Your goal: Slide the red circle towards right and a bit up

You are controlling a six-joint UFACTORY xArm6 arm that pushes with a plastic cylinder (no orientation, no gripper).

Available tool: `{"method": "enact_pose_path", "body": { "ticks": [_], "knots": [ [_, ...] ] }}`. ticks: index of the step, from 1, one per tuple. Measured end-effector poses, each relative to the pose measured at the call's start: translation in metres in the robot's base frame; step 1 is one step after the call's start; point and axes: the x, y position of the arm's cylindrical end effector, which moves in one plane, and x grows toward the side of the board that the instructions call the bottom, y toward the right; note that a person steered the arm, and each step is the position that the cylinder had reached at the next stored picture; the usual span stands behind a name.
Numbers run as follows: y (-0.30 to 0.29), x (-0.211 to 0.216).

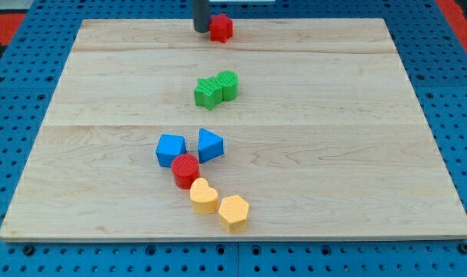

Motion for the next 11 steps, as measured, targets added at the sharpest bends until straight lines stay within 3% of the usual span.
{"method": "enact_pose_path", "body": {
  "ticks": [1,2,4,5,11],
  "knots": [
    [-0.007,0.003],
    [-0.055,0.047],
    [-0.132,0.229],
    [-0.141,0.293],
    [0.044,0.325]
  ]
}}
